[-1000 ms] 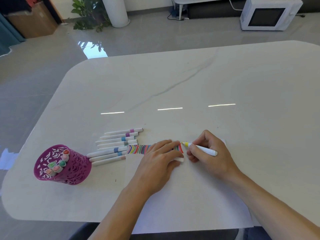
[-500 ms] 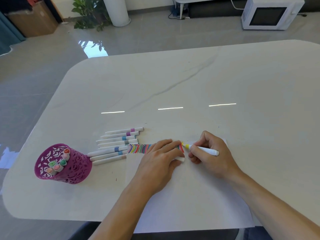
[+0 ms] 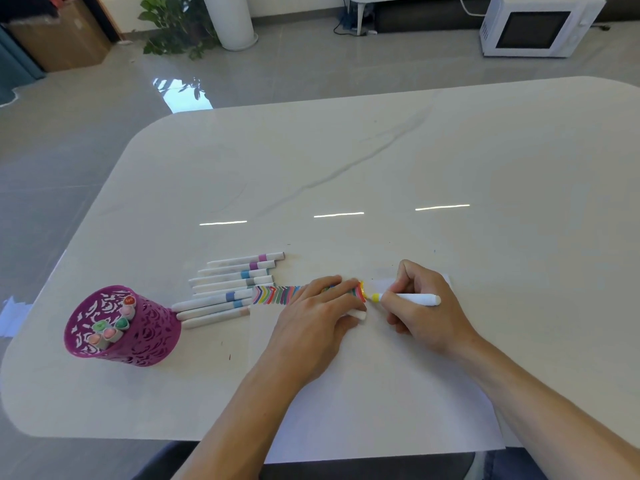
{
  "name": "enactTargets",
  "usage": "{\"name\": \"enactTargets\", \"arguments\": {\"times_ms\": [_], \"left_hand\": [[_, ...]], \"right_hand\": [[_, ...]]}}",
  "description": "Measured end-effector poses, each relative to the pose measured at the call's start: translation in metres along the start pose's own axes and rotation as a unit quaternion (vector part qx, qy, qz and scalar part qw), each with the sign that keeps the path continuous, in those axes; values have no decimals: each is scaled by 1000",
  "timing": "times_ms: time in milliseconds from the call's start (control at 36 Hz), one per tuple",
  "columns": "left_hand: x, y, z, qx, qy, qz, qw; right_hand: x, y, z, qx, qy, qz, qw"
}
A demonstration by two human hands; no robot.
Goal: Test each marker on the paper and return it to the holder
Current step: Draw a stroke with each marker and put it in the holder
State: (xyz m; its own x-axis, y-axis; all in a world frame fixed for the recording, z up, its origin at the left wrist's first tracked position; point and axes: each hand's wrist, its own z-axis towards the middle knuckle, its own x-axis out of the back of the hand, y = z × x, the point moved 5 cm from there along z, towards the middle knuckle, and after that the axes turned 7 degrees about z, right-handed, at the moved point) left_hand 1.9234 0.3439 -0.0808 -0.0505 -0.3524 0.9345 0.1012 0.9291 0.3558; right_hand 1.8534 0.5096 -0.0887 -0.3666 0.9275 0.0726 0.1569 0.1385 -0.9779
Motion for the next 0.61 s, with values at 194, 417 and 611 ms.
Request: {"name": "enactTargets", "arguments": {"times_ms": [194,417,611], "left_hand": [[0,0,0,3,2,-3,1000],[0,1,-1,10,13,-28,999],[8,-5,1,78,34,-149,985]], "right_hand": [[1,2,2,1,-2,-23,1000],[2,2,1,-5,-18,1,1000],[8,-16,3,24,8,106,994]]}}
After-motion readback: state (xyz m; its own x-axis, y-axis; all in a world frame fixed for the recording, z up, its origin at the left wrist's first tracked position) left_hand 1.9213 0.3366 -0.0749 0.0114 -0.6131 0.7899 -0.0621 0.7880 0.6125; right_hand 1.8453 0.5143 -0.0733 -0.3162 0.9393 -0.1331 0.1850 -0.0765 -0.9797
